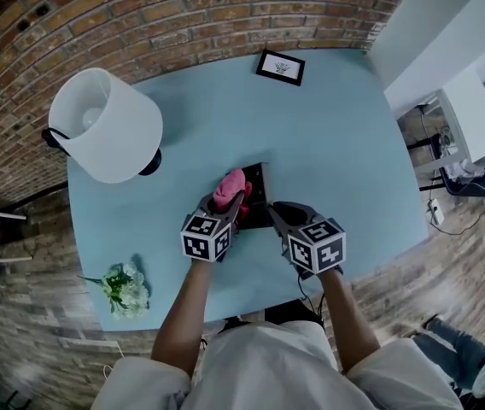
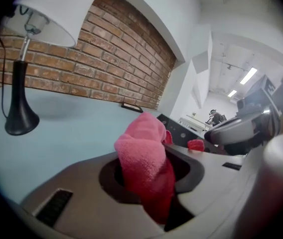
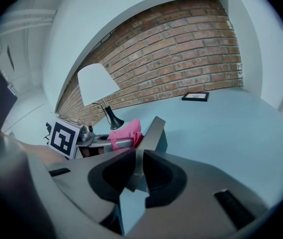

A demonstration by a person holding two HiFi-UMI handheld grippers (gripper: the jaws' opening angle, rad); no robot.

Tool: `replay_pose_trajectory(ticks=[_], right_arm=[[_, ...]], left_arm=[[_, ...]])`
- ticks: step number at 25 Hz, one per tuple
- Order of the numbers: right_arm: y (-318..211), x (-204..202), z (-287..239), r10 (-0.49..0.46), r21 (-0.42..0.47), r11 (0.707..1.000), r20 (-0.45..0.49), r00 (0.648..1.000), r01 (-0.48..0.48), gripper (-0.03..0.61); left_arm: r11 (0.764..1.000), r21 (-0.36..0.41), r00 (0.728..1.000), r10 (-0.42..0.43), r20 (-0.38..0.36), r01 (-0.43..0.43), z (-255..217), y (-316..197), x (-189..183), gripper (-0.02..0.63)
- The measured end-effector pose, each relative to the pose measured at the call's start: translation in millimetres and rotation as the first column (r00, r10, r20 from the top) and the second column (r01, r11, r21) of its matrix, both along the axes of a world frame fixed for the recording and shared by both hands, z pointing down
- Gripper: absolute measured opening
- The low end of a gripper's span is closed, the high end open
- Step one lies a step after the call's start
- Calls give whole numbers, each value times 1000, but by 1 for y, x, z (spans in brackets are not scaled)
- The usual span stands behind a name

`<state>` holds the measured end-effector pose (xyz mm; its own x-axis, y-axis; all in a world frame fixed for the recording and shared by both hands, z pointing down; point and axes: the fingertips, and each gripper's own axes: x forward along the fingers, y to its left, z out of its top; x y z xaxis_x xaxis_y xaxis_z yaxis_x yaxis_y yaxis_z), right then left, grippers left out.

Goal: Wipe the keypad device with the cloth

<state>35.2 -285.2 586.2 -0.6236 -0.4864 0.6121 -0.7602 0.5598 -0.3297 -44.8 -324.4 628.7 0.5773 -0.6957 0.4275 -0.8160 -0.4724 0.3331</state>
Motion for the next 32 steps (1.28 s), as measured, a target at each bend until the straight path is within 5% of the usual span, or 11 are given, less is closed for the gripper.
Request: replay_pose_trajectory(ticks=[9, 18, 28, 32], right_arm=[[0, -1, 0, 8, 9, 1000, 10, 1000, -8, 77], [2, 2, 1, 39, 46, 998, 40, 998, -41, 75], [23, 16, 9, 30, 35, 999, 69, 997, -32, 74], [25, 16, 12, 35, 36, 999, 67, 997, -37, 74]], left_arm=[[993, -87, 996, -74, 45, 78, 30, 4, -30, 143], [987, -97, 985, -115, 131, 128, 37, 4, -40, 142], [997, 72, 997, 21, -74, -16, -62, 12, 15, 138], [993, 75, 995, 89, -43, -86, -67, 18, 45, 138]])
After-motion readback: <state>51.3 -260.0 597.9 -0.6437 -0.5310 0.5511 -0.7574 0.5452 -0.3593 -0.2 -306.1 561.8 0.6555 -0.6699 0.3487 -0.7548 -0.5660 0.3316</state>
